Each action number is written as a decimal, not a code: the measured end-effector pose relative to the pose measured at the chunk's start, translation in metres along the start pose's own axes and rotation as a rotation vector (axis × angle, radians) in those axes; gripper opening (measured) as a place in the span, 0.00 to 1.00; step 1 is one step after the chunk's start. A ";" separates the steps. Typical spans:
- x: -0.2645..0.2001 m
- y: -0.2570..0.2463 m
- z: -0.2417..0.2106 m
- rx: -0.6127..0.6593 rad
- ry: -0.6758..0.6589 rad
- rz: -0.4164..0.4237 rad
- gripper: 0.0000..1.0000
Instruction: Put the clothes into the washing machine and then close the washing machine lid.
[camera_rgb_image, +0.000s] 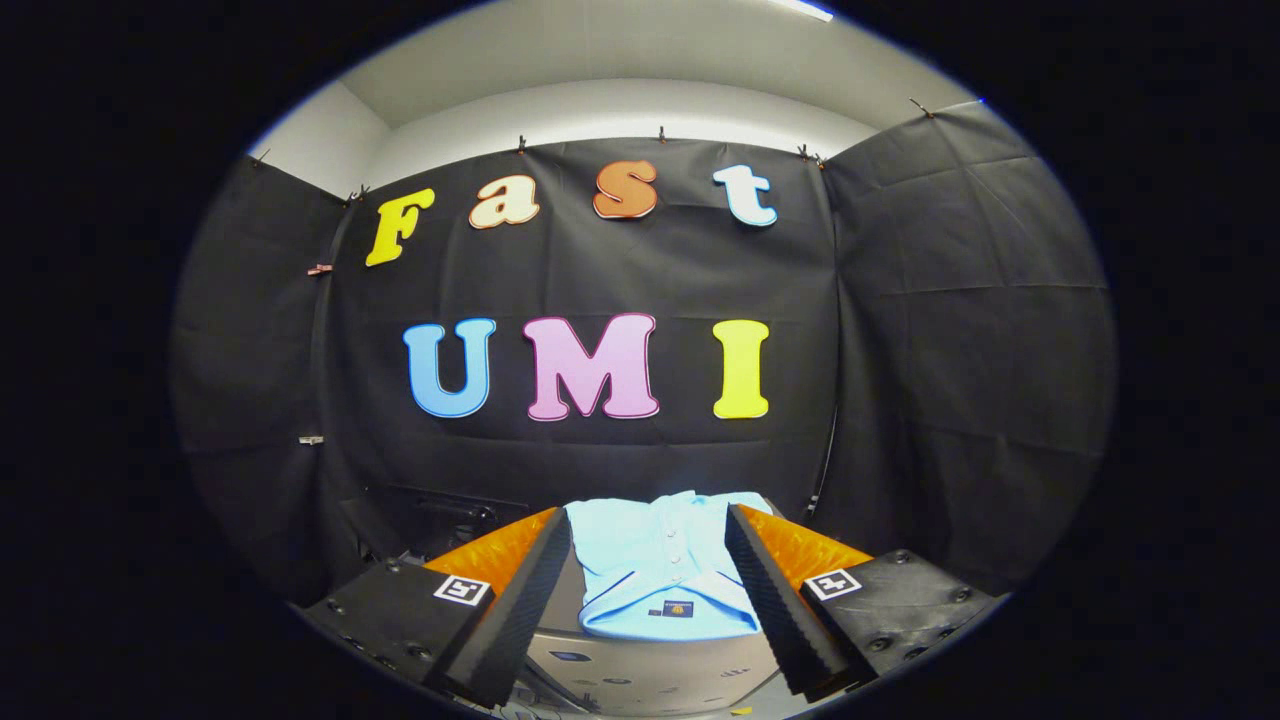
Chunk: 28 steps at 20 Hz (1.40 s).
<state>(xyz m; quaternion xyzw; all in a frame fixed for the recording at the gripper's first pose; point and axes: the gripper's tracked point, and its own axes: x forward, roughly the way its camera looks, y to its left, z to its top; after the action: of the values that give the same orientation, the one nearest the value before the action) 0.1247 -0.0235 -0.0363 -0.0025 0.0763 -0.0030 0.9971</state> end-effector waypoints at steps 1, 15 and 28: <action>0.008 -0.001 -0.002 0.002 0.010 -0.003 0.98; 0.136 -0.010 -0.060 -0.019 0.272 -0.010 0.98; 0.233 -0.042 -0.150 -0.007 0.677 -0.078 0.98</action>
<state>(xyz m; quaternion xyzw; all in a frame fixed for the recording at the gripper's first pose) 0.3318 -0.0677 -0.2192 -0.0079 0.4028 -0.0413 0.9143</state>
